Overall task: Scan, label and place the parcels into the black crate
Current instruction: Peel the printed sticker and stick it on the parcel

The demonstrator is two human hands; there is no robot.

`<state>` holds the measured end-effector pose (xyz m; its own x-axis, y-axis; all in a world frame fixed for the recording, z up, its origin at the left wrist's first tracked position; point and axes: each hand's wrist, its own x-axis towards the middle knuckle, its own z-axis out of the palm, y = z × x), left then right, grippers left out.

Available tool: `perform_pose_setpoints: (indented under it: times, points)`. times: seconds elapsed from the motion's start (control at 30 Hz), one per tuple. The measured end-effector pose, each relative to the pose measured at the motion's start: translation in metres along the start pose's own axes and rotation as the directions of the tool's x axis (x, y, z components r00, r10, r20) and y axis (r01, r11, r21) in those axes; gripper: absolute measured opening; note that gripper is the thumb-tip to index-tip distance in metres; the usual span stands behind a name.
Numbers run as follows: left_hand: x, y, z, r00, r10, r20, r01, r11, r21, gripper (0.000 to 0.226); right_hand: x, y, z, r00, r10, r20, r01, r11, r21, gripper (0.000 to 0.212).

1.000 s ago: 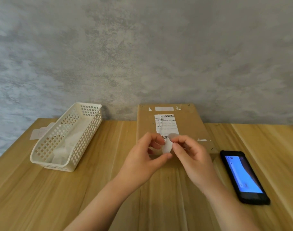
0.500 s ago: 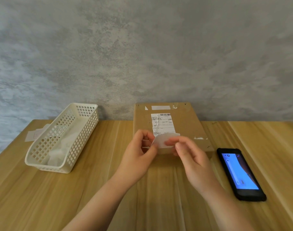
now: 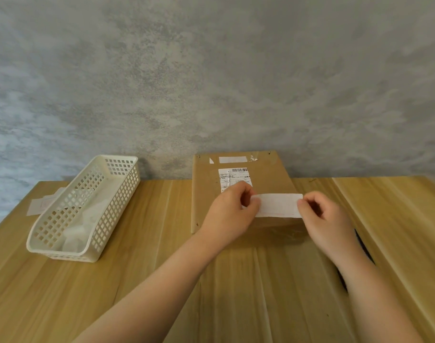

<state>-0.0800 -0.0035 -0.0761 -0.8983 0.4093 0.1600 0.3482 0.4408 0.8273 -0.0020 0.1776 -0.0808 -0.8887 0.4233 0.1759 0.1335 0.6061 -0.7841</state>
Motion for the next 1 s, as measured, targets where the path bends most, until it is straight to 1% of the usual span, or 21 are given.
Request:
perform_pose_setpoints:
  times: [0.1,0.23,0.33,0.6,0.67,0.73,0.77,0.8,0.87,0.9,0.93,1.0]
  points:
    - [0.011,0.003,0.007,0.998,0.000,0.058,-0.010,0.986,0.168,0.007,0.010,0.003,-0.010,0.998,0.044,0.039,-0.040,0.993,-0.108,0.021]
    - [0.019,0.002,0.010,0.991,-0.020,0.136,-0.016,0.965,0.263,0.019,0.020,0.008,-0.014,0.991,0.090,0.100,-0.064,0.969,-0.240,0.020]
    - [0.022,0.000,0.013,0.986,-0.013,0.169,-0.047,0.938,0.344,0.022,0.022,0.011,-0.012,0.985,0.109,0.133,-0.063,0.950,-0.306,0.018]
    - [0.022,-0.003,0.018,0.987,0.033,0.160,-0.101,0.893,0.439,0.025,0.023,0.014,-0.008,0.989,0.083,0.125,-0.032,0.932,-0.362,0.020]
    - [0.021,-0.004,0.019,0.987,0.068,0.148,-0.130,0.876,0.465,0.029,0.022,0.016,-0.006,0.993,0.063,0.101,-0.018,0.921,-0.388,0.019]
    - [0.018,-0.005,0.018,0.984,0.128,0.124,-0.171,0.874,0.455,0.031,0.019,0.018,-0.004,0.998,0.045,0.050,-0.020,0.909,-0.417,0.016]
    - [0.017,-0.008,0.017,0.979,0.164,0.118,-0.200,0.876,0.440,0.031,0.016,0.020,-0.003,1.000,0.021,0.004,-0.017,0.904,-0.426,0.017]
    - [0.016,-0.010,0.015,0.971,0.207,0.118,-0.238,0.874,0.424,0.030,0.014,0.023,-0.001,0.998,-0.034,-0.050,0.009,0.899,-0.438,0.019]
    - [0.013,-0.018,0.014,0.943,0.301,0.144,-0.334,0.847,0.413,0.025,0.009,0.032,0.004,0.966,-0.233,-0.113,0.158,0.875,-0.457,0.023]
    - [0.010,-0.022,0.014,0.924,0.344,0.168,-0.382,0.819,0.428,0.023,0.006,0.037,0.007,0.941,-0.323,-0.104,0.247,0.863,-0.441,0.024]
    - [0.008,-0.026,0.014,0.903,0.386,0.190,-0.429,0.775,0.464,0.024,0.004,0.042,0.010,0.925,-0.374,-0.069,0.317,0.859,-0.402,0.025]
    - [0.002,-0.034,0.014,0.861,0.465,0.205,-0.495,0.675,0.547,0.029,-0.001,0.052,0.013,0.919,-0.392,0.029,0.380,0.866,-0.326,0.032]
